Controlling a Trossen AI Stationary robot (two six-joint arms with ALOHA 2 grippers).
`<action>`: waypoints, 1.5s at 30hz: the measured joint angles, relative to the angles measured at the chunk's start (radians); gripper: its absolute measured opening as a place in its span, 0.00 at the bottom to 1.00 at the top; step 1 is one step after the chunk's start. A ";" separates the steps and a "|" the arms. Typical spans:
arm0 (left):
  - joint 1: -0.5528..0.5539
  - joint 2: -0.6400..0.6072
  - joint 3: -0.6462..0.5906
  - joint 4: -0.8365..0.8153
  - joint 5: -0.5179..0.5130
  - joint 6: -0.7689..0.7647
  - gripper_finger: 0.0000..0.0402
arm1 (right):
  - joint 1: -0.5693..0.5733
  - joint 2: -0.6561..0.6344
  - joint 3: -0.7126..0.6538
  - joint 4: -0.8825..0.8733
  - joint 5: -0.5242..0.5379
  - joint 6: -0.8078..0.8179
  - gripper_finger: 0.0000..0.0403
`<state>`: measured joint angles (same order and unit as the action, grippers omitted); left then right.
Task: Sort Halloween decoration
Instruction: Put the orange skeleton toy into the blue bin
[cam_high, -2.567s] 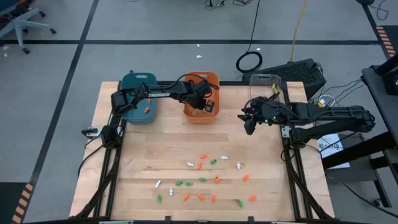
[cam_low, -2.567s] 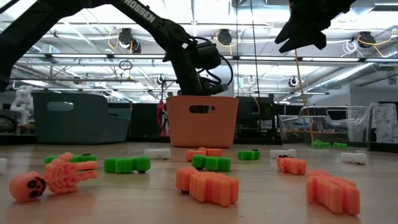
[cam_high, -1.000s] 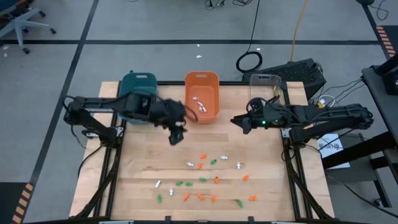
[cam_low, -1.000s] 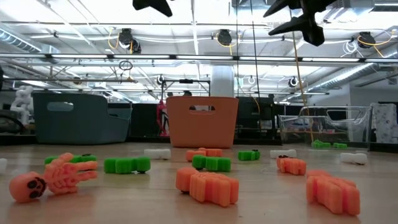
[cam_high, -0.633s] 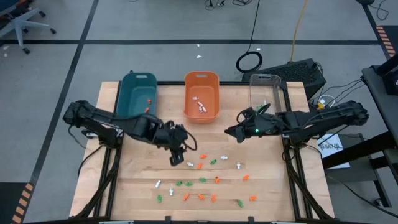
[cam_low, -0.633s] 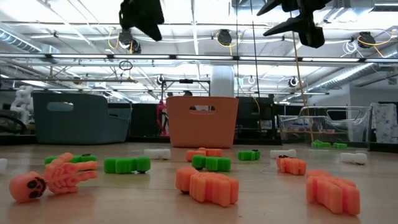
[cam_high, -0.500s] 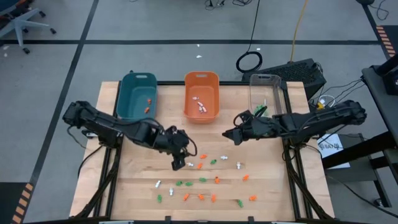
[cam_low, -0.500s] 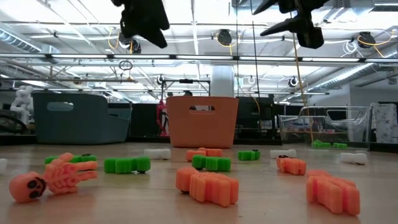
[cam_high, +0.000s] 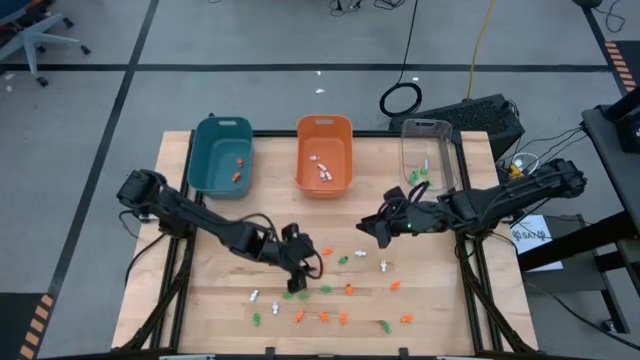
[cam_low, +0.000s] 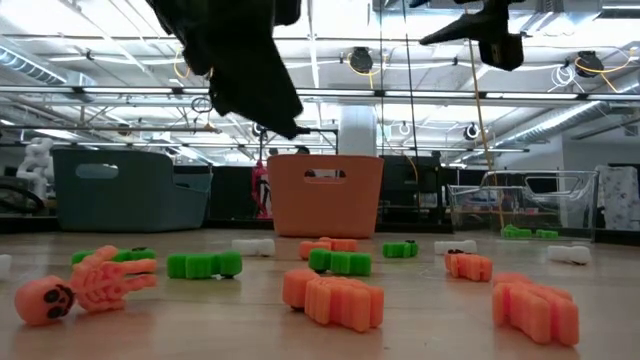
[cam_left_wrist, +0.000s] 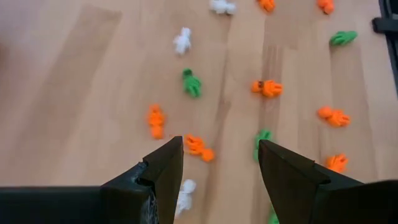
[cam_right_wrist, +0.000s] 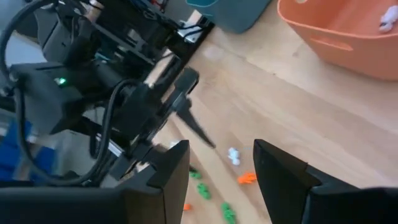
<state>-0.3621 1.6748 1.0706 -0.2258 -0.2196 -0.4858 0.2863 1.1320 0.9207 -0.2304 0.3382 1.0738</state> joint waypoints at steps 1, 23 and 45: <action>-0.008 0.019 0.000 0.019 -0.003 -0.020 0.51 | 0.000 0.000 0.000 -0.009 -0.004 -0.013 0.40; -0.052 0.248 0.002 0.151 -0.130 -0.346 0.51 | 0.138 -0.030 0.000 -0.186 -0.239 -0.072 0.40; 0.008 0.285 0.004 0.170 -0.060 -0.269 0.08 | 0.130 -0.031 0.000 -0.224 -0.232 -0.136 0.40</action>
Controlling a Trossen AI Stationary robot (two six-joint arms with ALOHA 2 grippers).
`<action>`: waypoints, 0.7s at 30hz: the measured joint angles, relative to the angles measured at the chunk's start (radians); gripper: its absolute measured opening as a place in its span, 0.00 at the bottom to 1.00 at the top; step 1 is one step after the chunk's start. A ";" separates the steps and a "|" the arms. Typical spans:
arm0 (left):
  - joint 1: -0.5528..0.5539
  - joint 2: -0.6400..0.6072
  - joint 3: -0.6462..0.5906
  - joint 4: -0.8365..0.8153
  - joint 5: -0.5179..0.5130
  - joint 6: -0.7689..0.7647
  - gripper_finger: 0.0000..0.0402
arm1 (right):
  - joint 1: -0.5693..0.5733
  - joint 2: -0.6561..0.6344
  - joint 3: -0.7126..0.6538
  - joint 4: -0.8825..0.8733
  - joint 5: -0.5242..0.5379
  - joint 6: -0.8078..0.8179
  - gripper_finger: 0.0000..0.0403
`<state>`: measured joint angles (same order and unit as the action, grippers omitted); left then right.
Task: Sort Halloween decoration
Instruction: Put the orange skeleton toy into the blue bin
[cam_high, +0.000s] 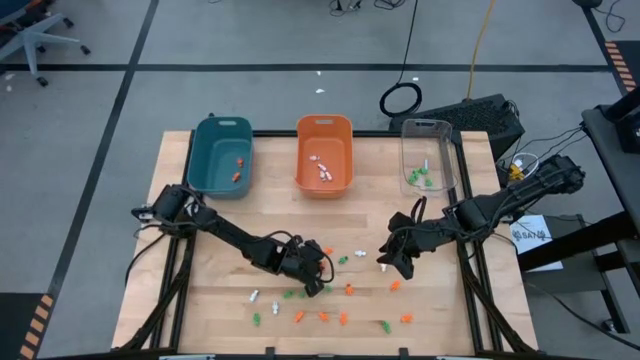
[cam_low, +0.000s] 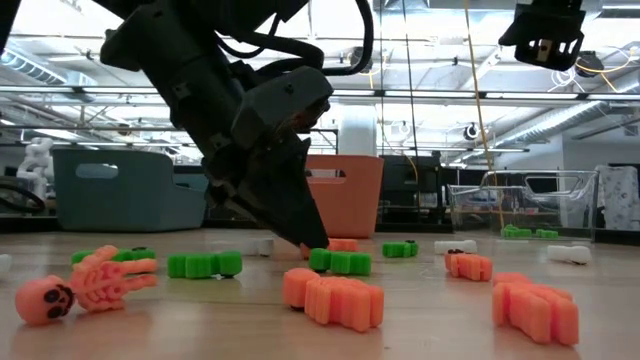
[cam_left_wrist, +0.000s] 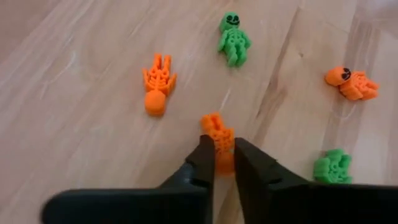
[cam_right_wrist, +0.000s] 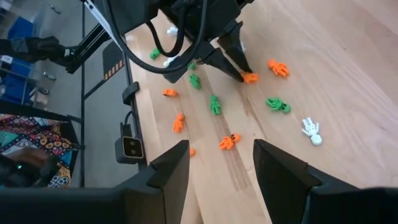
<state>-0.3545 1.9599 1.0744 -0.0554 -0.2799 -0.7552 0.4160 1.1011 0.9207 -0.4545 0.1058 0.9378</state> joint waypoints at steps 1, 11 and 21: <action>0.004 -0.001 0.000 0.001 0.010 0.002 0.05 | -0.004 0.000 0.000 0.000 0.000 0.002 0.40; 0.015 -0.011 0.027 -0.012 0.060 0.014 0.02 | -0.022 0.000 0.000 0.001 0.054 0.046 0.40; 0.013 -0.041 0.048 -0.003 0.098 0.041 0.00 | -0.022 0.000 0.000 -0.001 0.129 0.088 0.40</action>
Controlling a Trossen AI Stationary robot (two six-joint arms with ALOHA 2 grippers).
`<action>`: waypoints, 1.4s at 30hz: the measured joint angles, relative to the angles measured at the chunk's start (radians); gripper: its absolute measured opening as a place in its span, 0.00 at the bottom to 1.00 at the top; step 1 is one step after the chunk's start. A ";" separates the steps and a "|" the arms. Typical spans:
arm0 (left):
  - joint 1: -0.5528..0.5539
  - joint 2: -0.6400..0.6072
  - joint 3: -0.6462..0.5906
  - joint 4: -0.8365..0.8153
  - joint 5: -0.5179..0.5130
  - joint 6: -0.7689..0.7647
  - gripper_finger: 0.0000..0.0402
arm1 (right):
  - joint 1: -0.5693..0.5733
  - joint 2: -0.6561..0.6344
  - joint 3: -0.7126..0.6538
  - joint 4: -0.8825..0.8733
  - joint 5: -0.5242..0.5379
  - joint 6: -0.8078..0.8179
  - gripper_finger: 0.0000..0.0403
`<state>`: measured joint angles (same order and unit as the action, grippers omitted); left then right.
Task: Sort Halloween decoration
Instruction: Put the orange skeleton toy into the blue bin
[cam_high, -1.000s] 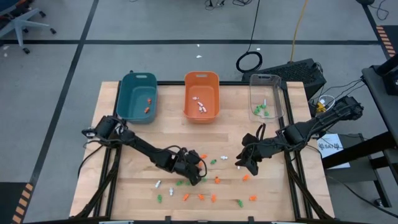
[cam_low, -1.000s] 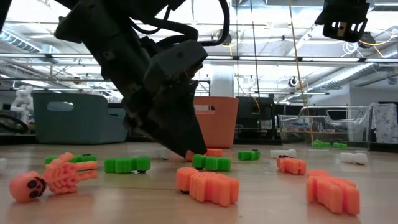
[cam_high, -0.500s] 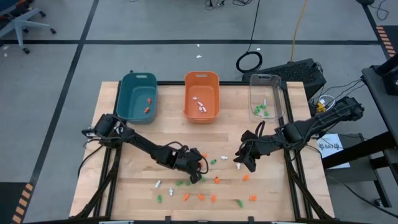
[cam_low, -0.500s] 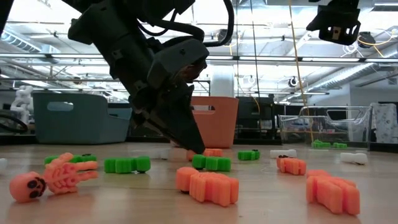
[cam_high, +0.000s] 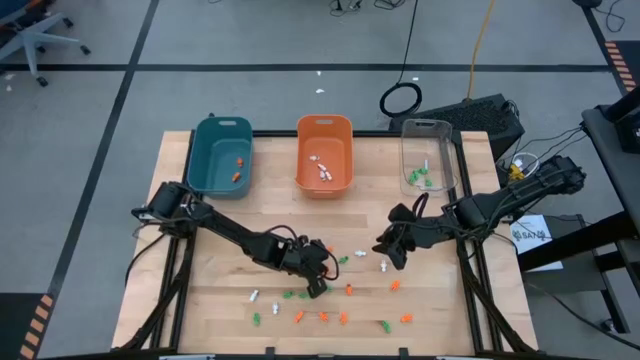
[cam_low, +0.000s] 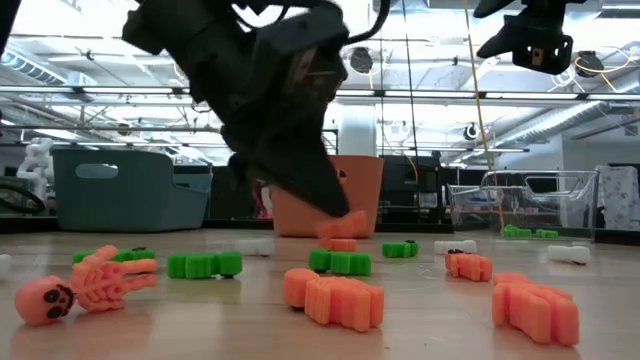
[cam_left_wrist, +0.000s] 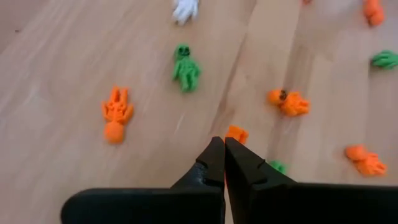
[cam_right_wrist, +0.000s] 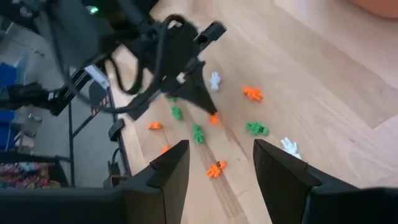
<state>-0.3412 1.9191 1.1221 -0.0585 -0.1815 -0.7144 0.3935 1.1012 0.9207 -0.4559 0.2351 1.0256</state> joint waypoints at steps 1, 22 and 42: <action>0.000 -0.006 0.000 -0.016 0.000 0.016 0.00 | 0.000 0.000 0.000 -0.003 0.005 0.006 0.40; 0.031 -0.081 -0.002 0.014 0.139 0.042 0.00 | 0.000 0.000 0.000 -0.008 0.060 0.017 0.40; 0.062 -0.470 -0.002 0.069 0.029 0.209 0.00 | -0.014 0.001 0.000 0.024 0.135 0.007 0.40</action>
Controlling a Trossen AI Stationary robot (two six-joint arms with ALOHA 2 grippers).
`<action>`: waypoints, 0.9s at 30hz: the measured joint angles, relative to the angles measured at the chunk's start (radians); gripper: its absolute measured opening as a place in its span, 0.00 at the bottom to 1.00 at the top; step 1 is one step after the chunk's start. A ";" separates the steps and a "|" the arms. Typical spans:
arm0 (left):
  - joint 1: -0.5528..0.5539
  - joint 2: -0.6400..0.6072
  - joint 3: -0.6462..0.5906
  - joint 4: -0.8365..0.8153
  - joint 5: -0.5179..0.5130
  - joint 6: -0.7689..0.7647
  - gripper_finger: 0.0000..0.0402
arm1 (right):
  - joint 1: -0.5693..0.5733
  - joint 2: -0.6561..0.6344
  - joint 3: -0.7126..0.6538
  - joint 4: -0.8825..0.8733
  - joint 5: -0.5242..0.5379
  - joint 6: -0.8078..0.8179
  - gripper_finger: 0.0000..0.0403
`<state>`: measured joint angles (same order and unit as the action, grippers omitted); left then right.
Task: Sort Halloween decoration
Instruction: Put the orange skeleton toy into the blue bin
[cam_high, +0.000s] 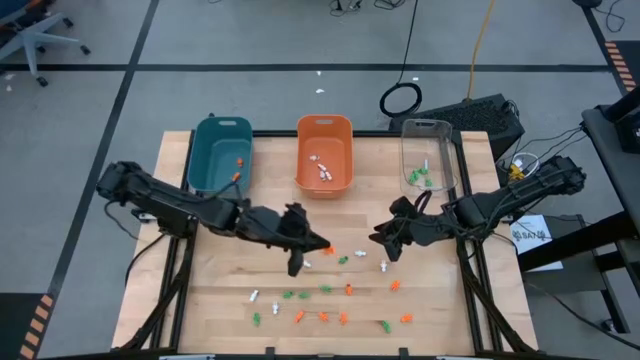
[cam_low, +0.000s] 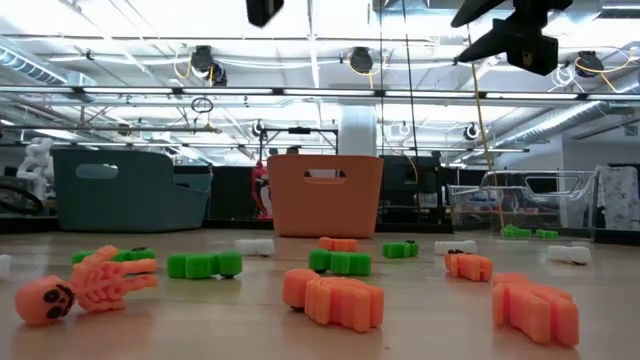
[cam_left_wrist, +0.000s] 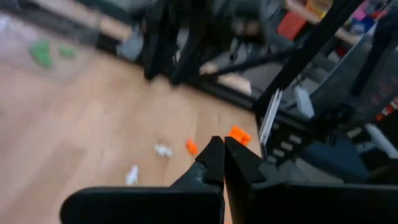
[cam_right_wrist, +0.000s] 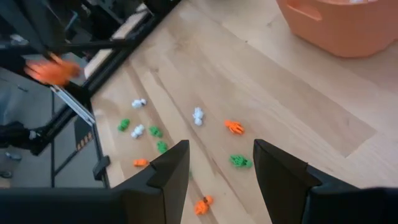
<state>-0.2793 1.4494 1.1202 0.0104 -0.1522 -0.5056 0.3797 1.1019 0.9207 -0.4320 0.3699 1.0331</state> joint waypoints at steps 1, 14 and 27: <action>0.002 -0.020 0.000 -0.008 -0.011 0.015 0.00 | -0.004 0.000 0.000 0.002 -0.001 -0.001 0.40; 0.020 -0.217 0.000 -0.192 -0.089 0.144 0.00 | -0.084 0.000 0.000 0.118 -0.004 -0.035 0.40; 0.030 -0.350 0.000 -0.248 -0.123 0.421 0.00 | -0.189 0.000 0.000 0.239 0.002 -0.049 0.40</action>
<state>-0.2497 1.0992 1.1206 -0.2377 -0.2749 -0.0847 0.1904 1.1019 0.9203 -0.1930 0.3717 0.9838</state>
